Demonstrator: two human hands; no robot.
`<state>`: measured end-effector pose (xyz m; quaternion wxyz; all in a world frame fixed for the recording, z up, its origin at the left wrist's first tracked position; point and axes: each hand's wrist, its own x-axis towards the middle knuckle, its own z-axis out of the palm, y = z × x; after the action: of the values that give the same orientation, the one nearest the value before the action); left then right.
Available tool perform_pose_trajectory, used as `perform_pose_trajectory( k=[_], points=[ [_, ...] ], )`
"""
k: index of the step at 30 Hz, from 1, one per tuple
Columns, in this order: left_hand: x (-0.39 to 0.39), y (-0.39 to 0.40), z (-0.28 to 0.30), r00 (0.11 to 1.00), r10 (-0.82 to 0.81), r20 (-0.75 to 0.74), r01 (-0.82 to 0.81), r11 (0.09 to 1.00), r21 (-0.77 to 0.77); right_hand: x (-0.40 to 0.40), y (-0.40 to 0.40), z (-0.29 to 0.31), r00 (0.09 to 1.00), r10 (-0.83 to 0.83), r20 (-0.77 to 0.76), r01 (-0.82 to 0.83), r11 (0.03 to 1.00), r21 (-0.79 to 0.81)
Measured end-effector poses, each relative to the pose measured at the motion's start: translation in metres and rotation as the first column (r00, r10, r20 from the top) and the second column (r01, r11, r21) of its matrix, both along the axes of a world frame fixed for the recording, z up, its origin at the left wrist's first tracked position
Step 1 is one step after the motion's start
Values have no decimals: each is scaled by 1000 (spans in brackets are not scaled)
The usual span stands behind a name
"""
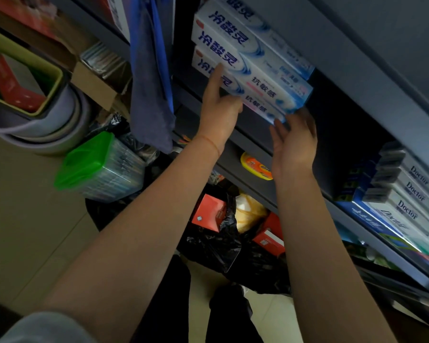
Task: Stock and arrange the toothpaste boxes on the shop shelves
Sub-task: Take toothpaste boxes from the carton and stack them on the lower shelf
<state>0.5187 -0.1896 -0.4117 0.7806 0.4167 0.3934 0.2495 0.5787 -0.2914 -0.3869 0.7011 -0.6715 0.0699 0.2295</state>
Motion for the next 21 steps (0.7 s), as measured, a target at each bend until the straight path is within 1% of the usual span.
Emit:
perform_pose_trajectory(
  k=[4, 7, 12, 15, 21],
  points=[
    [-3, 4, 2, 1000, -13, 4, 12, 997, 70, -6, 7, -3, 997, 74, -5, -74, 997, 33],
    [-1, 7, 0, 999, -51, -14, 52, 993, 104, -6, 6, -5, 997, 79, -27, -77, 996, 53],
    [0, 10, 0, 991, -116, -63, 122, 987, 103, -3, 0, -4, 991, 120, -59, -116, 991, 70],
    [-2, 12, 0, 986, -147, -75, 152, 986, 68, -3, -6, -4, 984, 156, -88, -150, 986, 74],
    [-1, 14, 8, 970, -209, -124, 217, 975, 53, -7, -15, 1, 974, 191, -123, -180, 979, 96]
  ],
)
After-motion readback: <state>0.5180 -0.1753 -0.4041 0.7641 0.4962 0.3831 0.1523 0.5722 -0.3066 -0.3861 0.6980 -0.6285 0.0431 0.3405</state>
